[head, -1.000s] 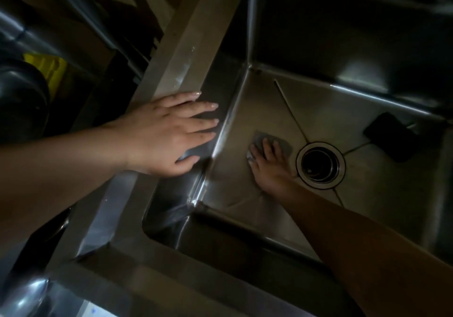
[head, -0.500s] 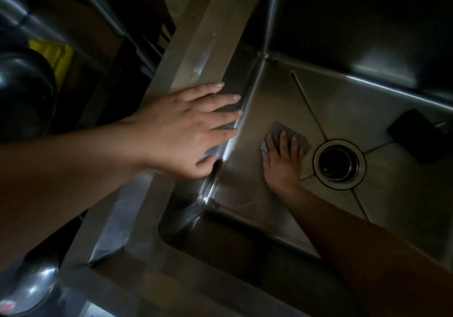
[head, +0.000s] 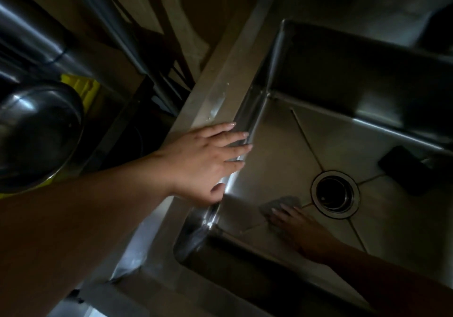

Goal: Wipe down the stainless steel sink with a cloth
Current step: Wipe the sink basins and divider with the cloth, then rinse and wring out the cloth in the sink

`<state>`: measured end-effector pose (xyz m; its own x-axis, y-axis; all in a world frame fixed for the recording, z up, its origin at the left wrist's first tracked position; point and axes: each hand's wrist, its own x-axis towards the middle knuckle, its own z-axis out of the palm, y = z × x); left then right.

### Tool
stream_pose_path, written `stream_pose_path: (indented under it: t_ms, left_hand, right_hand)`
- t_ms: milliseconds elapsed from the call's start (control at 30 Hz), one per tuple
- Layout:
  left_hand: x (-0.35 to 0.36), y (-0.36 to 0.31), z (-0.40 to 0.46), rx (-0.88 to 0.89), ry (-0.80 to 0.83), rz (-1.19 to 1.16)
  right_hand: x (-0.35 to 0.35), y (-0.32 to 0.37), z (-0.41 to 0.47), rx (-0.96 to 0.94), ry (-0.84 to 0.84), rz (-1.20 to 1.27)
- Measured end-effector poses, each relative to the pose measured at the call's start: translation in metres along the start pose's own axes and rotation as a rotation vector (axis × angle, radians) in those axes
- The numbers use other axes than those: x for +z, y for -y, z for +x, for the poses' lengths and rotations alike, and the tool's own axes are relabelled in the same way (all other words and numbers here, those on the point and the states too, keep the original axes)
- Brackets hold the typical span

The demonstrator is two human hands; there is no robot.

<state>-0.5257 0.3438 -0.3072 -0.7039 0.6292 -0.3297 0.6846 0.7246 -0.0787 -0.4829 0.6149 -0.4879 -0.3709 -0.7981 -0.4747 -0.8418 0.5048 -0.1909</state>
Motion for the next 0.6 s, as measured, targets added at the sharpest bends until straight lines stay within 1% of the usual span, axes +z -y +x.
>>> stream_pose_path:
  t_ms: [33, 67, 100, 133, 167, 200, 233, 267, 300, 333, 367, 400, 467, 500, 533, 600]
  left_hand:
    - [-0.001, 0.000, 0.000, 0.002, 0.013, 0.006]
    - [-0.001, 0.000, -0.001, -0.001, 0.019, -0.003]
    - [0.000, 0.000, 0.000, -0.014, 0.039, -0.022]
    - [-0.001, 0.000, 0.000, -0.029, 0.066, -0.037]
    - [-0.002, -0.001, 0.001, -0.038, 0.088, -0.047]
    - [-0.002, -0.001, 0.002, -0.046, 0.103, -0.053]
    - [-0.002, -0.001, 0.002, -0.058, 0.121, -0.056]
    - [-0.003, -0.003, 0.003, -0.072, 0.138, -0.059]
    - [-0.004, -0.005, 0.004, -0.088, 0.141, -0.072]
    - [-0.005, -0.009, 0.006, -0.100, 0.114, -0.100]
    - [-0.007, -0.016, 0.010, -0.105, 0.045, -0.145]
    - [-0.010, -0.026, 0.016, -0.112, -0.060, -0.212]
    - [-0.018, -0.049, 0.037, -0.189, -0.255, -0.454]
    - [-0.022, -0.062, 0.052, -0.270, -0.289, -0.605]
    - [-0.028, -0.075, 0.066, -0.366, -0.269, -0.774]
    - [-0.034, -0.101, 0.096, -0.575, -0.141, -1.147]
  right_hand:
    - [0.001, -0.001, -0.002, 0.084, 0.030, 0.158]
    - [-0.008, -0.002, -0.004, 0.319, 0.020, 0.476]
    - [-0.021, -0.003, -0.008, 0.613, -0.007, 0.848]
    - [-0.030, -0.005, -0.013, 0.854, -0.098, 1.193]
    - [-0.037, -0.010, -0.020, 1.042, -0.231, 1.483]
    - [-0.045, -0.013, -0.028, 1.160, -0.333, 1.721]
    - [-0.053, -0.015, -0.035, 1.220, -0.429, 1.933]
    - [-0.060, -0.017, -0.043, 1.235, -0.533, 2.137]
    - [-0.067, -0.017, -0.050, 1.213, -0.636, 2.299]
    - [-0.075, -0.018, -0.058, 1.168, -0.728, 2.407]
    - [-0.082, -0.019, -0.066, 1.091, -0.795, 2.490]
    - [-0.088, -0.019, -0.074, 0.999, -0.843, 2.558]
    - [-0.096, -0.021, -0.090, 0.831, -0.910, 2.658]
    - [-0.099, -0.022, -0.099, 0.765, -0.928, 2.685]
    - [-0.102, -0.022, -0.108, 0.701, -0.932, 2.696]
    - [-0.107, -0.020, -0.123, 0.611, -0.932, 2.694]
